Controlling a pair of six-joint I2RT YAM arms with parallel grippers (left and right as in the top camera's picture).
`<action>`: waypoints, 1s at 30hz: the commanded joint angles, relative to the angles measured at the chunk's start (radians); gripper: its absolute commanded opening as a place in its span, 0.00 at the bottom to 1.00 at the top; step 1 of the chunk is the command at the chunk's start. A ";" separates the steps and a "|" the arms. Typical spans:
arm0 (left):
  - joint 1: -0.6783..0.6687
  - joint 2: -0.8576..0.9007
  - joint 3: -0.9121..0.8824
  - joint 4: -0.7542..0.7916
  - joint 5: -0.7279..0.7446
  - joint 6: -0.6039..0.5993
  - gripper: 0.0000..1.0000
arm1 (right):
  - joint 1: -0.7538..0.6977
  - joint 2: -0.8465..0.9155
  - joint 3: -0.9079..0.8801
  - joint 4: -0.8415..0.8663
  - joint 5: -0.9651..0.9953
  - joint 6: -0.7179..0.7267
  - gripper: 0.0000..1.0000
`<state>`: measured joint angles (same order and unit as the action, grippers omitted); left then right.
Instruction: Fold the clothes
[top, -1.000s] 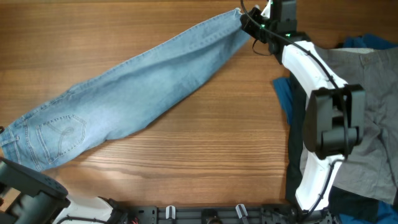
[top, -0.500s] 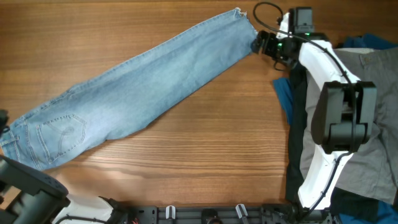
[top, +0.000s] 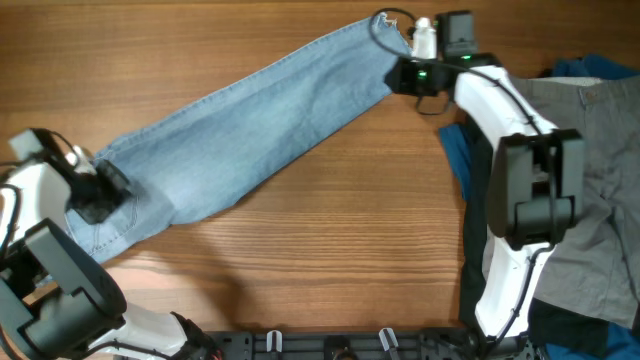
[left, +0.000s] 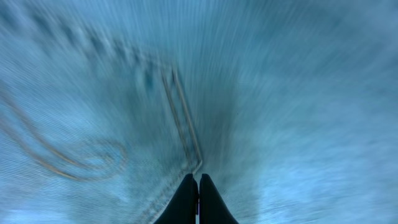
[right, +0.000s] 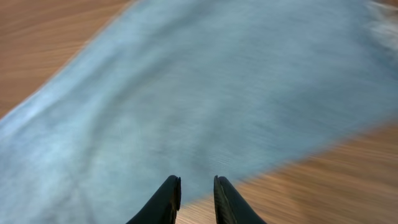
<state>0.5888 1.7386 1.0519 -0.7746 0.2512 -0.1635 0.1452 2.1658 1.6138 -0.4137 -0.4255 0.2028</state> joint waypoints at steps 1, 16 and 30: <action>-0.008 0.012 -0.077 0.039 -0.016 -0.107 0.04 | 0.082 0.028 -0.016 0.093 -0.027 0.023 0.22; -0.009 0.012 -0.079 0.150 -0.227 -0.076 0.13 | 0.148 0.132 -0.016 -0.274 0.232 0.531 0.04; -0.005 0.012 0.048 0.222 -0.249 -0.012 0.27 | 0.103 -0.203 -0.015 -0.430 0.352 0.111 0.43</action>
<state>0.5816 1.7432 1.0073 -0.4870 0.0200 -0.2226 0.2913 2.0911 1.5917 -0.8944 -0.1406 0.4667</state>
